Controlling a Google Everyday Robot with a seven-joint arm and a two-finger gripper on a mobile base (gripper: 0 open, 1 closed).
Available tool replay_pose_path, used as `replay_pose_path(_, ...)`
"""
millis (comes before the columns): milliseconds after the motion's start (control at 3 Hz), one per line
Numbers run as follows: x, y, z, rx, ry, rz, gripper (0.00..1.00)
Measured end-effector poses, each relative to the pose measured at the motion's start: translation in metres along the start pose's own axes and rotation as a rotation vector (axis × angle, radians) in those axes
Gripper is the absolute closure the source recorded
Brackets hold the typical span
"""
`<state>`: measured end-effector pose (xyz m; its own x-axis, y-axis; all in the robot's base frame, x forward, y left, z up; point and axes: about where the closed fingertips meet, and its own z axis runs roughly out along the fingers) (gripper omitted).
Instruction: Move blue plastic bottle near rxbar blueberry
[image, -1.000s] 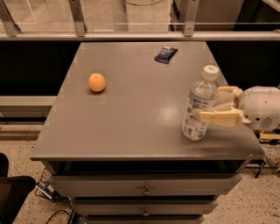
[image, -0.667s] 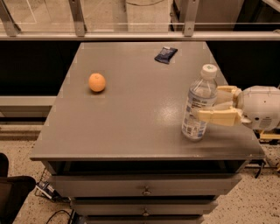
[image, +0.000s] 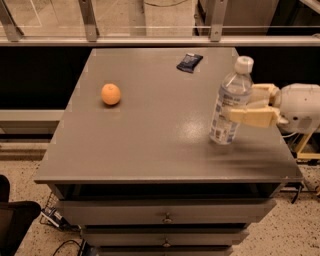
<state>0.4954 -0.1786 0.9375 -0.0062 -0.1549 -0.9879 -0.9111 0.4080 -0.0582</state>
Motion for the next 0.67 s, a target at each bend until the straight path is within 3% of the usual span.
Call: replay_pose_path(667,-0.045,-0.102,0.007,0.048,-0.076,0.02,1.0)
